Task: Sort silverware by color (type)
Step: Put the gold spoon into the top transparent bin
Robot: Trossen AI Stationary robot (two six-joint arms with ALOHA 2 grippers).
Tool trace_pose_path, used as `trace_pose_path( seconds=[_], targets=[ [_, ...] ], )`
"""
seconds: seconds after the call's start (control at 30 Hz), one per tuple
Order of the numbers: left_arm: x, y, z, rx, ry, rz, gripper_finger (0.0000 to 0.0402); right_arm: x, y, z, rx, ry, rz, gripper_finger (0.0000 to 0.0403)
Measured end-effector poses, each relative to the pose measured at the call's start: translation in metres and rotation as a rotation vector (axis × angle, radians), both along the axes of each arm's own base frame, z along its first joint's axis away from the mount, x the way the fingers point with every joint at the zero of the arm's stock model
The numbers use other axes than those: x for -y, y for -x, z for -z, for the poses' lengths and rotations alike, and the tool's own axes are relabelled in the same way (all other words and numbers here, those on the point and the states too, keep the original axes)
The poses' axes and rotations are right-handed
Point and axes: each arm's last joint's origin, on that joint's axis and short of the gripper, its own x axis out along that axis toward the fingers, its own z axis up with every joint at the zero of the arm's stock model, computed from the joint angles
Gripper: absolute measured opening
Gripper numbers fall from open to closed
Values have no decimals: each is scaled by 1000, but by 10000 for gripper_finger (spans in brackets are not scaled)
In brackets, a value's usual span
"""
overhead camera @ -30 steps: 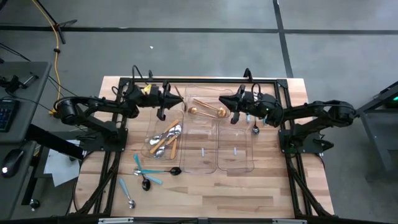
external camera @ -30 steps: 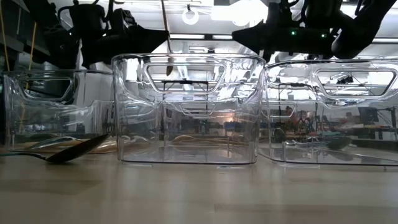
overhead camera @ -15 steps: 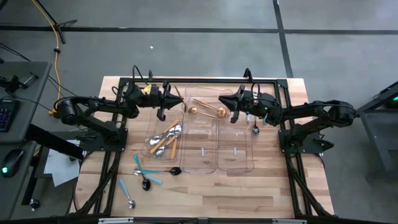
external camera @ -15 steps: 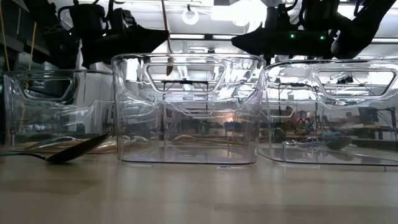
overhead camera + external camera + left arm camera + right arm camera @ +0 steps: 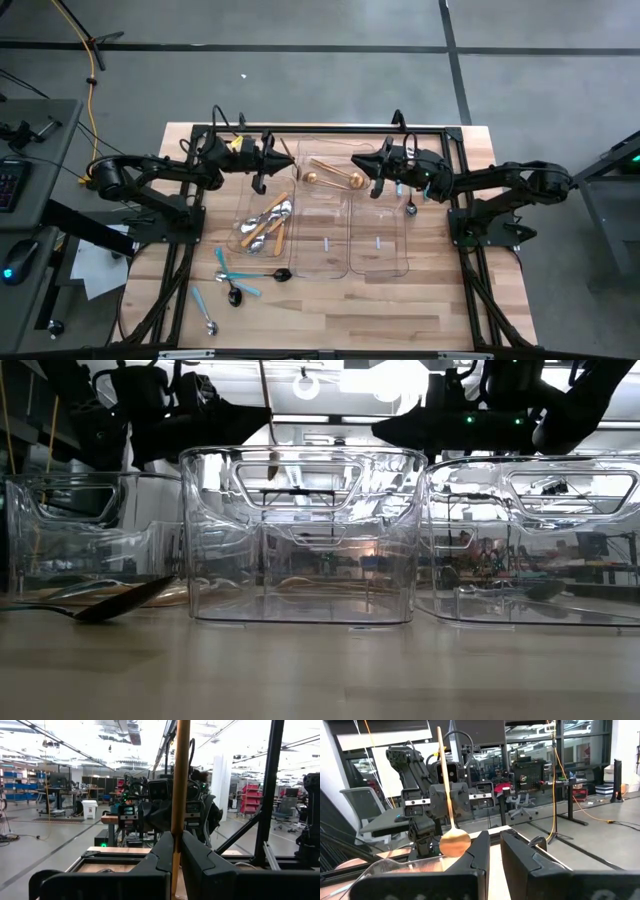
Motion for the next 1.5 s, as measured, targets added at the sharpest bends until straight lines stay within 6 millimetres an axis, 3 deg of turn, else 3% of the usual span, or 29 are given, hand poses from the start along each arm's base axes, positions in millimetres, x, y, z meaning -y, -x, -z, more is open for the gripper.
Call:
trace_pose_path(
  seconds=[1.5],
  targets=[
    [9,-6,-2,29,-51,-75,5,2,0,2,-12,-49,57,32]
  ],
)
